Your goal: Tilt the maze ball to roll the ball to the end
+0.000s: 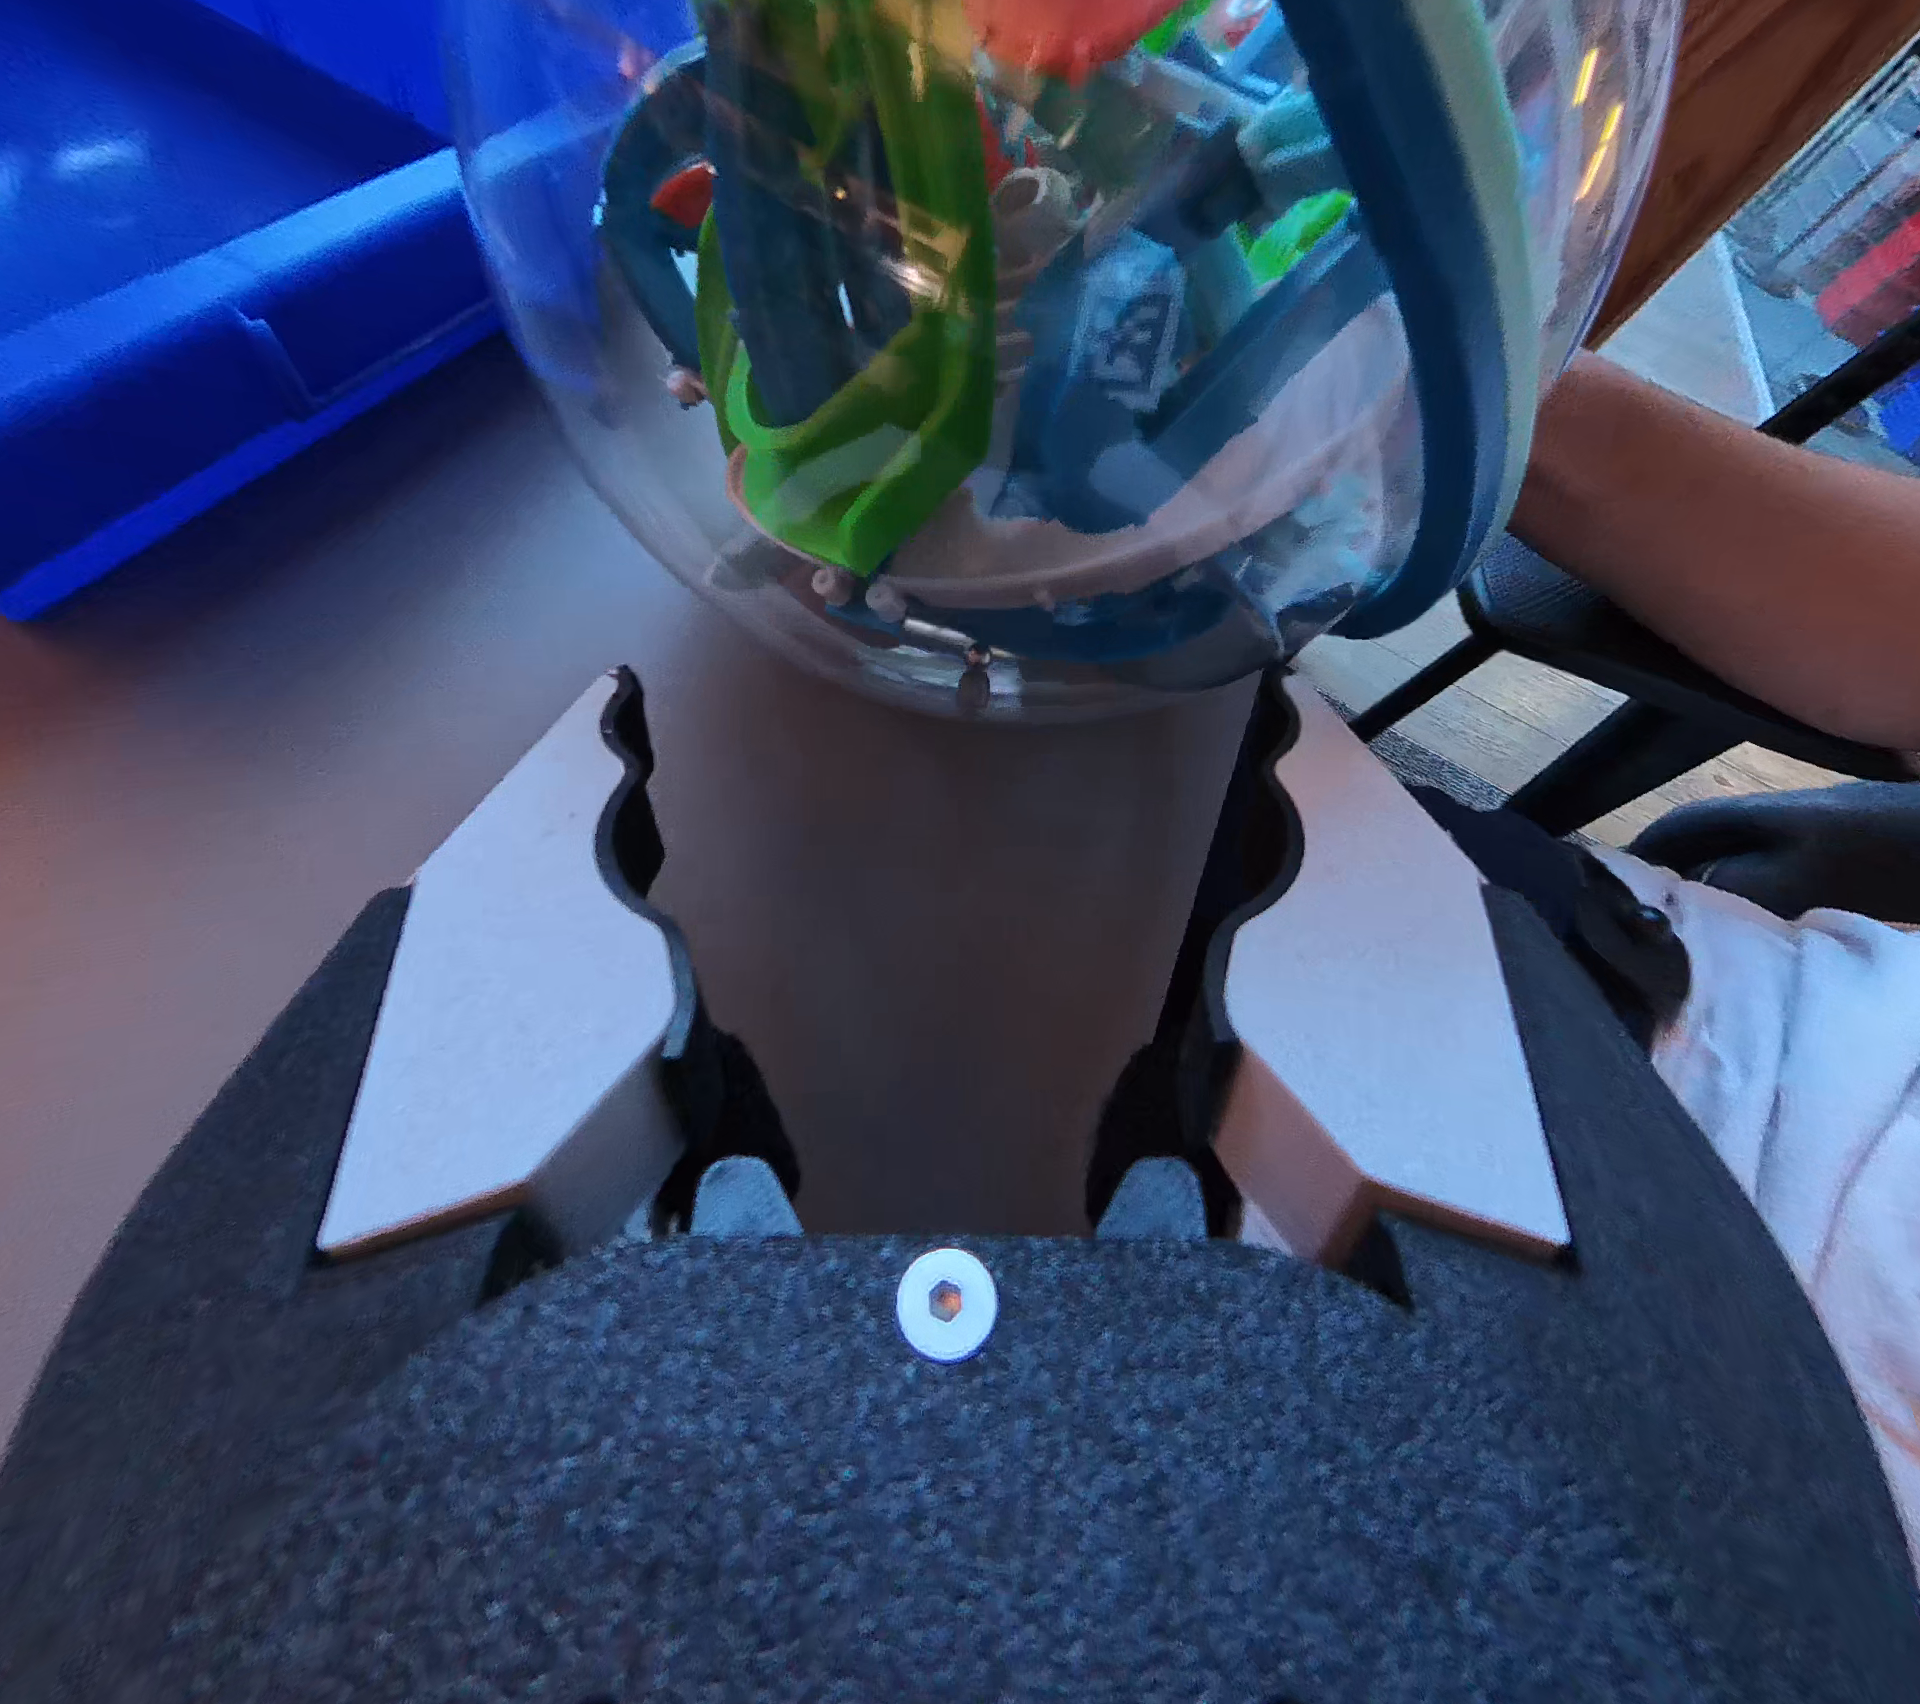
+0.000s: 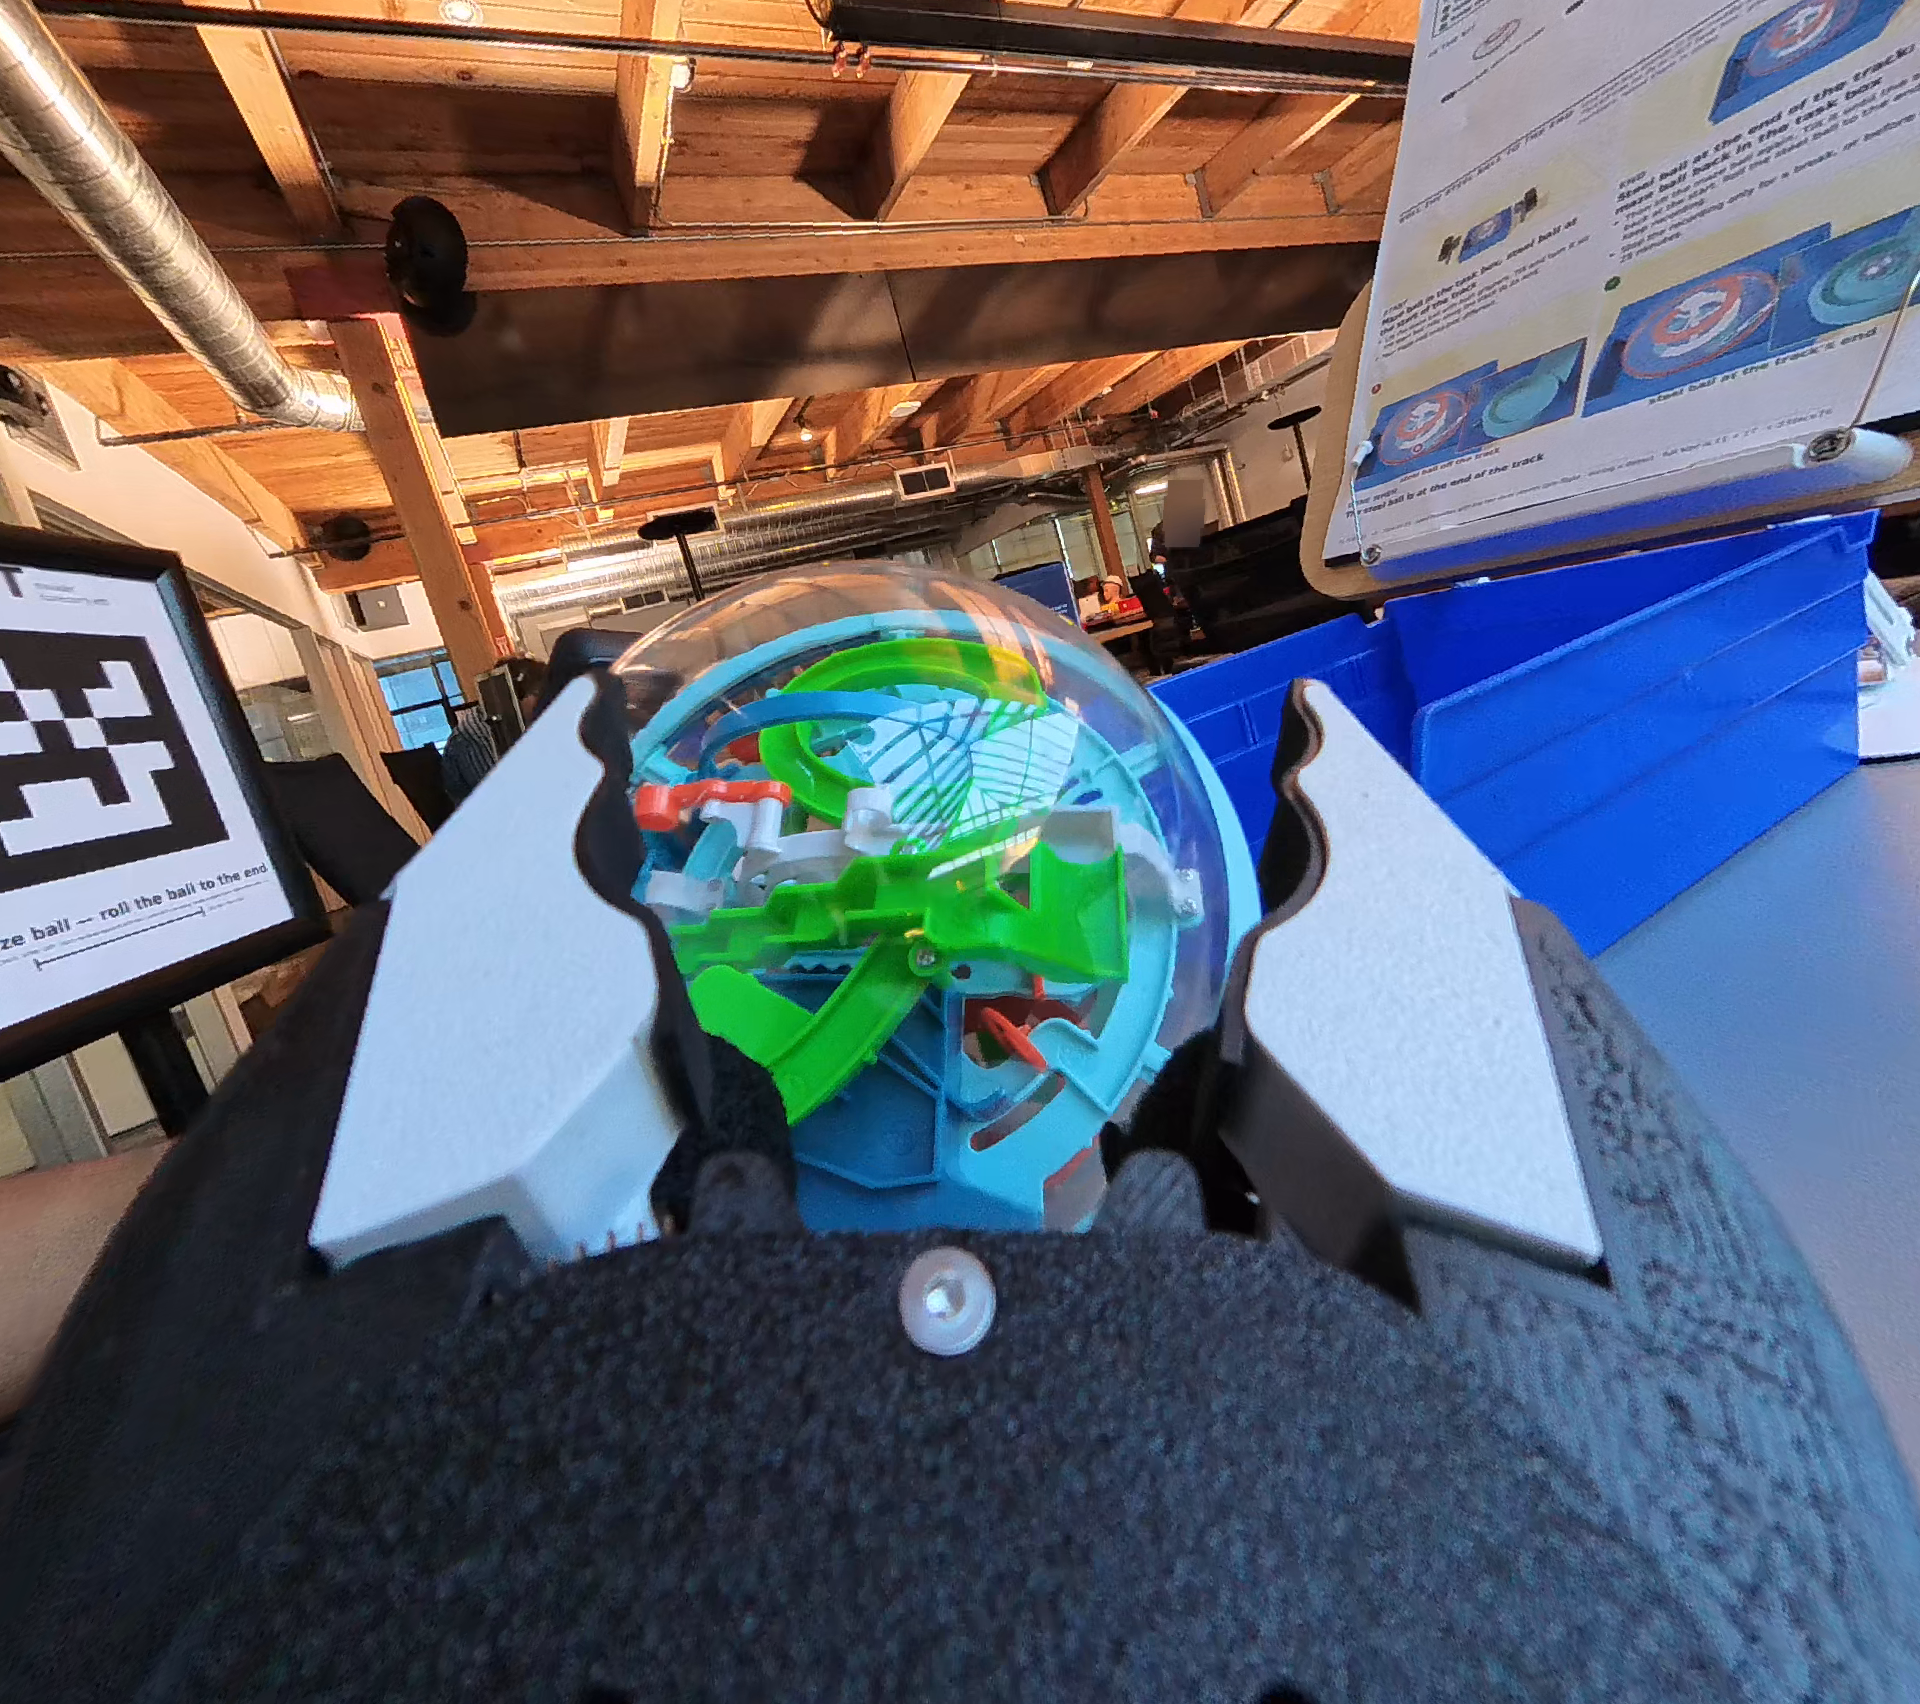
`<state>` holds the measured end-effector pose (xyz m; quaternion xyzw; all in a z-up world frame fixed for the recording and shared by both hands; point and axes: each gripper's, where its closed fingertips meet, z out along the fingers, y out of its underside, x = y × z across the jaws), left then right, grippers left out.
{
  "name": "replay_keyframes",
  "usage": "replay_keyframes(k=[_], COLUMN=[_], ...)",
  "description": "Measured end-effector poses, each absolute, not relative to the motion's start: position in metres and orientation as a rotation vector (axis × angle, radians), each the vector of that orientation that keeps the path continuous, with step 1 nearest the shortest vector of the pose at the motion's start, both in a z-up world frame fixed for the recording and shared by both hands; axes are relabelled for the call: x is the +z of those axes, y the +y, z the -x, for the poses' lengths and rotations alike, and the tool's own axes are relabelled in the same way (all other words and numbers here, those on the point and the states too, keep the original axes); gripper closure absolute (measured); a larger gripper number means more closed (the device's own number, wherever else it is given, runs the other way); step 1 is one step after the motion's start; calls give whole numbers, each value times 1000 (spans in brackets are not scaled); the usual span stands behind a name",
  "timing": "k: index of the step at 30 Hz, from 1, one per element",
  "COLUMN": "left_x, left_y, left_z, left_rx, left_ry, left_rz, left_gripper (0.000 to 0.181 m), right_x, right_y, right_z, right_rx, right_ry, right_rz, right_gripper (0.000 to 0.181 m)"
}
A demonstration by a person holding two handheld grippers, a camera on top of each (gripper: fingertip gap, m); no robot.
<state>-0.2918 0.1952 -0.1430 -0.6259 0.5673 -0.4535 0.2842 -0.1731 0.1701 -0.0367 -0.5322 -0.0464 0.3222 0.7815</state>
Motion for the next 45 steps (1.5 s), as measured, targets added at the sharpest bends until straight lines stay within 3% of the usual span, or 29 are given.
replay_keyframes(k=[14,23,29,36,37,45], left_x=[-119,-109,-99,-112,-112,-106], left_y=[208,203,195,182,180,181], left_z=[303,307,311,293,290,278], left_rx=[-1209,-1280,-1437,-1512,-1507,-1548], left_ry=[1321,1305,1380,1683,1674,1426], left_rz=[1575,1512,1450,1434,1436,1544], left_gripper=[70,53,62,51,48,49], right_x=[-39,-40,-24,-44,-51,-73], right_y=[160,167,172,165,164,153], right_z=[182,169,158,202,206,225], right_rx=[764,741,763,705,656,484], right_ry=[-98,-46,-51,-128,-140,-203], right_rz=[1172,1177,1356,1777,1829,2068], right_gripper=[68,66,65,52,41,27])
